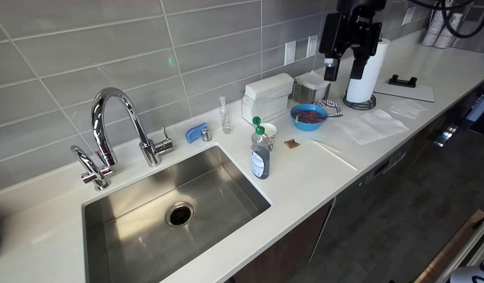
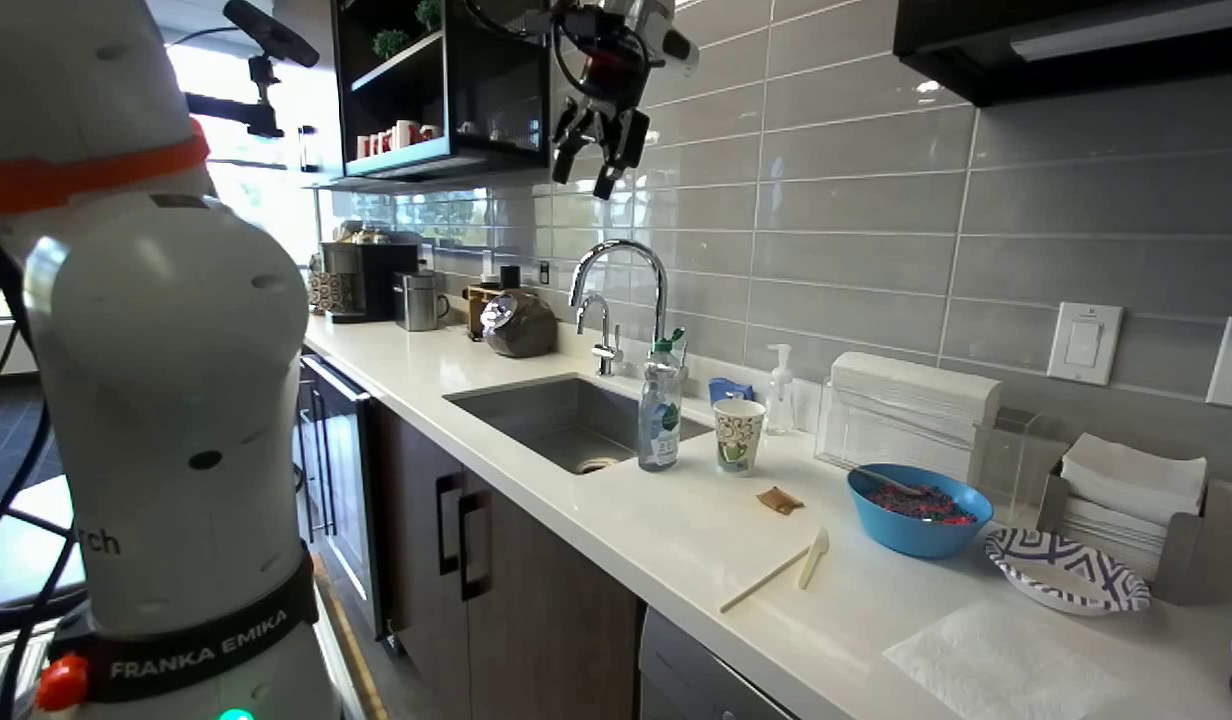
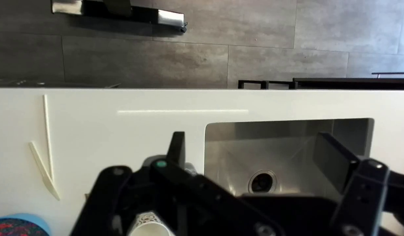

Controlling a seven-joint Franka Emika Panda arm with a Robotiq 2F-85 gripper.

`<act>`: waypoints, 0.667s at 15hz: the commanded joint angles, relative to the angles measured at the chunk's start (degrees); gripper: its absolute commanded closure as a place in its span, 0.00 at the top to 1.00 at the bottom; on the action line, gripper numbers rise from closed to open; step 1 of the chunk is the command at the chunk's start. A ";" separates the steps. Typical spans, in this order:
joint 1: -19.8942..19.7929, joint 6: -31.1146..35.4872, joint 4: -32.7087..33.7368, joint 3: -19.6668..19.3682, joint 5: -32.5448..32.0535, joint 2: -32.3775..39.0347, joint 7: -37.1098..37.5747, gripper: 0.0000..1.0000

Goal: Close the lid on the bottle

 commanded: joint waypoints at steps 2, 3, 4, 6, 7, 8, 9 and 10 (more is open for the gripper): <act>1.71 2.90 2.42 3.08 -1.93 2.32 -9.68 1.00; 2.28 3.70 2.67 3.61 -1.82 2.77 -11.88 1.00; 2.72 4.50 3.20 4.37 -2.90 3.58 -13.63 1.00; 3.57 5.98 3.62 5.60 -5.53 4.85 -17.35 1.00; 3.84 6.96 3.76 6.16 -7.63 5.61 -18.86 1.00; 4.07 7.90 3.72 6.69 -9.93 6.36 -20.34 1.00; 4.39 9.31 3.48 7.15 -12.08 7.07 -21.83 1.00; 4.71 11.09 3.02 7.50 -14.05 7.63 -23.41 1.00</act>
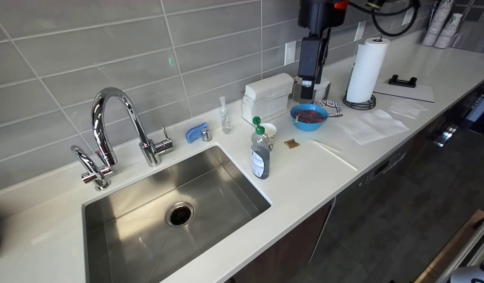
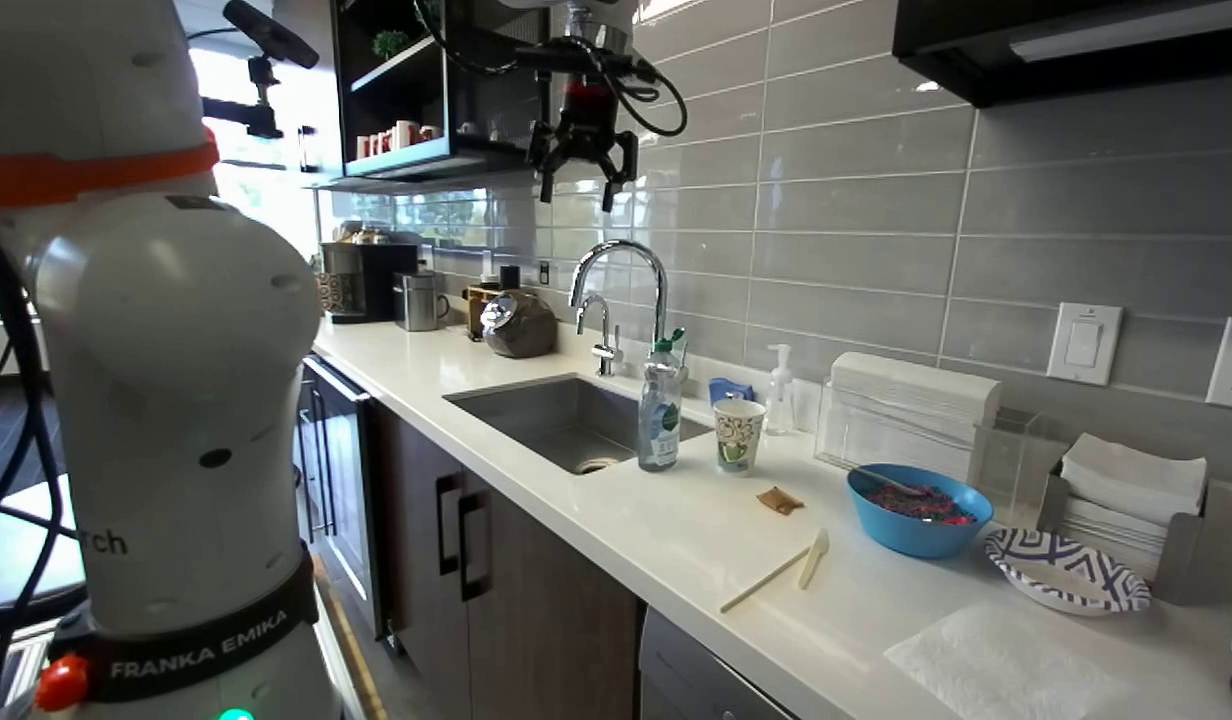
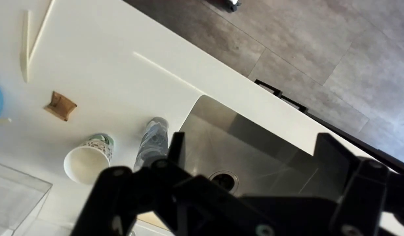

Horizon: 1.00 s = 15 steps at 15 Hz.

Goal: Close the lid on the bottle

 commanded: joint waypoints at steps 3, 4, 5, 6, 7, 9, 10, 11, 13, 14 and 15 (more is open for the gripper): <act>1.76 11.64 -1.28 1.96 -10.85 5.16 -8.28 1.00; 2.03 14.88 -1.84 2.18 -12.25 6.11 -9.73 1.00; 2.24 18.56 -2.57 2.29 -13.57 7.12 -11.30 1.00; 2.42 22.50 -3.47 2.25 -14.40 8.14 -13.16 1.00; 2.50 26.77 -4.50 2.19 -15.31 9.28 -15.01 1.00; 2.38 35.94 -6.40 2.02 -16.97 11.61 -18.35 1.00; 2.15 40.77 -7.32 1.91 -18.10 12.94 -19.87 1.00; 1.96 44.23 -7.80 1.83 -18.81 14.34 -21.35 1.00; 1.91 41.70 -6.84 2.17 -17.32 13.77 -19.56 1.00; 1.82 42.91 -7.05 2.14 -17.55 14.60 -20.19 1.00; 1.79 43.22 -7.04 2.12 -17.59 15.02 -20.58 1.00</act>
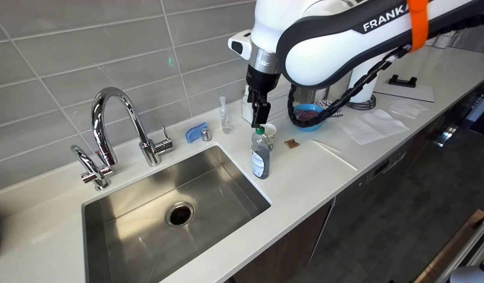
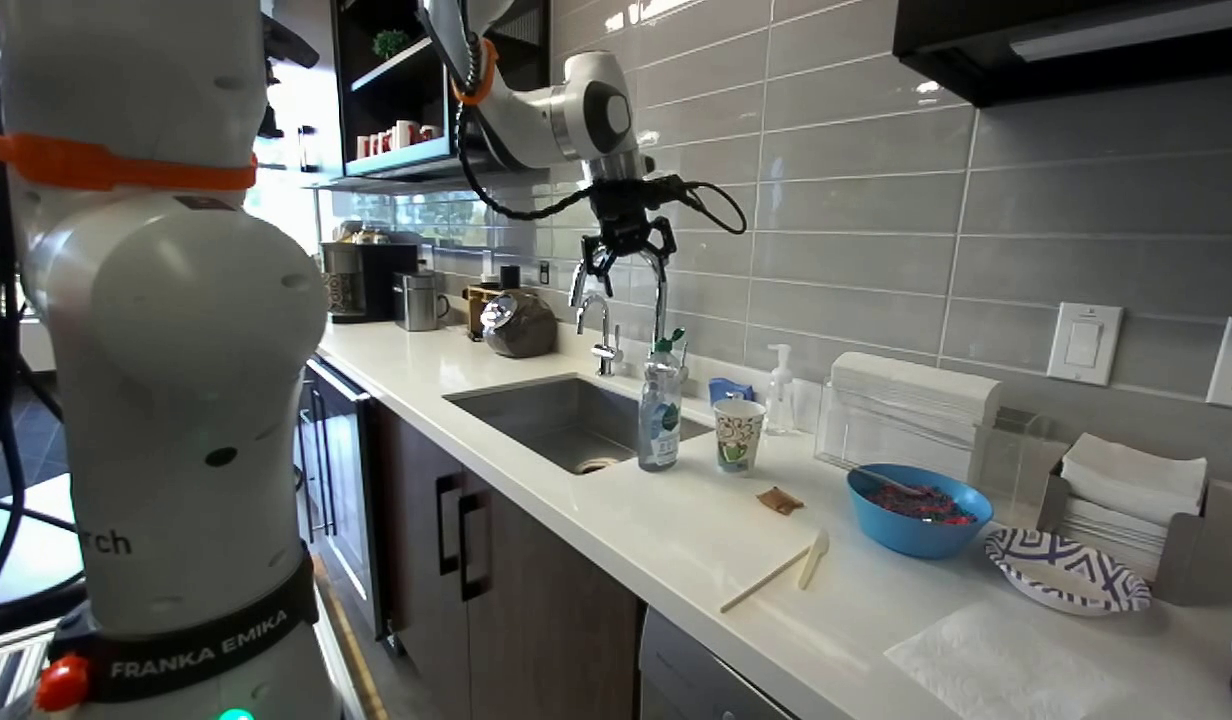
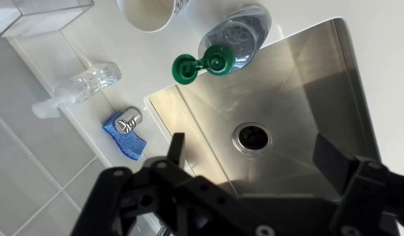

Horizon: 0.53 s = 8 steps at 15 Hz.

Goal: Close the lid on the bottle

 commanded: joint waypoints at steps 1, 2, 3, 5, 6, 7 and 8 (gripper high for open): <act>-0.15 -0.25 0.28 0.25 -0.11 0.11 0.04 1.00; -0.14 -0.26 0.34 0.25 -0.13 0.03 -0.01 1.00; -0.13 -0.26 0.37 0.24 -0.13 -0.07 -0.04 1.00; -0.51 -0.23 0.09 -0.08 -0.38 0.85 -2.33 1.00; -0.69 0.04 0.01 -0.14 0.79 1.25 -3.89 1.00; -0.96 0.90 -0.22 -0.31 0.10 1.64 -4.39 1.00; -1.17 1.41 -0.26 -0.45 -0.63 2.07 -4.90 1.00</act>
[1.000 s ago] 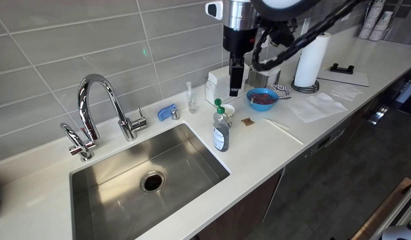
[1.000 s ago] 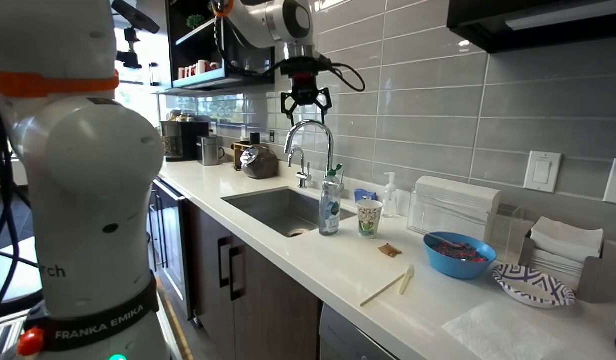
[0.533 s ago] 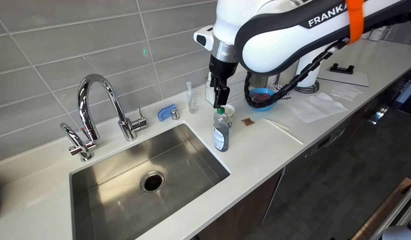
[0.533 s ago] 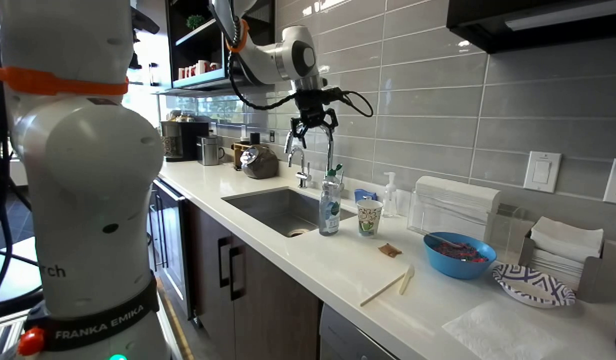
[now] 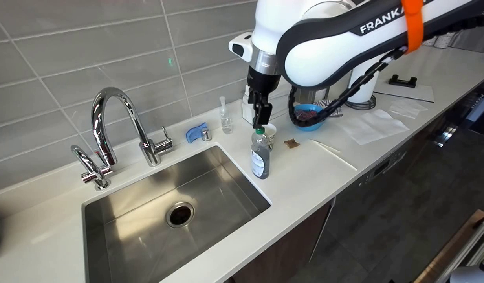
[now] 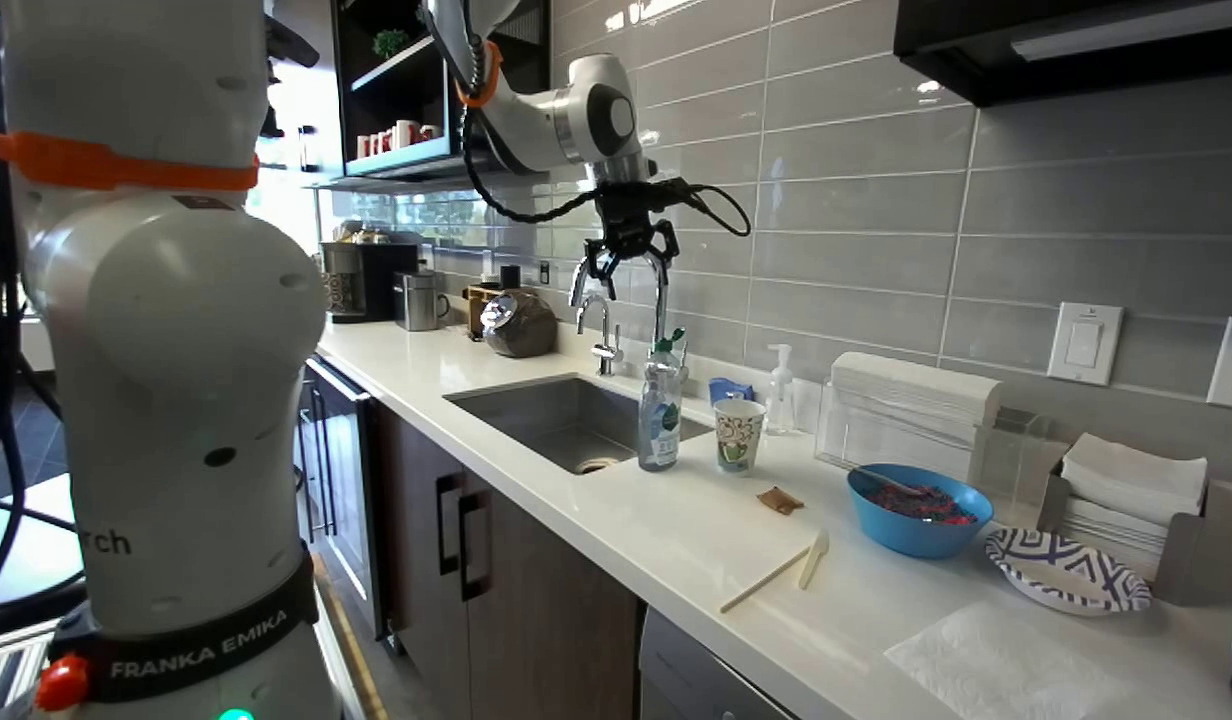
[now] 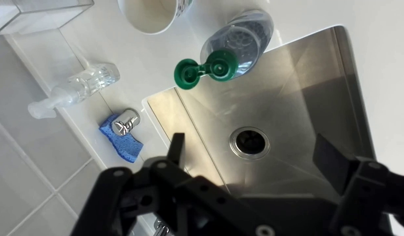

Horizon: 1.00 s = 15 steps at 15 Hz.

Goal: Close the lid on the bottle

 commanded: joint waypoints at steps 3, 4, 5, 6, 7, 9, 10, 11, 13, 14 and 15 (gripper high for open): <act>-1.12 1.19 0.03 -0.63 -2.90 2.77 -3.58 1.00; -1.29 2.62 -0.24 -0.72 -3.63 3.26 -4.07 1.00; -1.38 3.09 -0.12 -0.76 -4.24 3.79 -4.11 1.00; -1.49 4.06 -0.09 -0.84 -5.19 4.33 -3.95 1.00; -1.58 4.94 -0.06 -0.87 -5.94 4.91 -3.84 1.00; -1.77 7.05 -0.07 -0.86 -6.68 6.02 -4.13 1.00; -1.81 7.71 -0.03 -0.90 -7.22 6.45 -4.02 1.00; -1.86 7.46 0.20 -0.85 -7.35 6.85 -4.32 1.00; -1.89 7.10 0.30 -0.95 -8.05 7.45 -4.47 1.00; -1.89 7.20 0.24 -1.13 -8.93 7.73 -4.38 1.00; -1.94 7.10 0.27 -1.12 -9.02 7.92 -4.58 1.00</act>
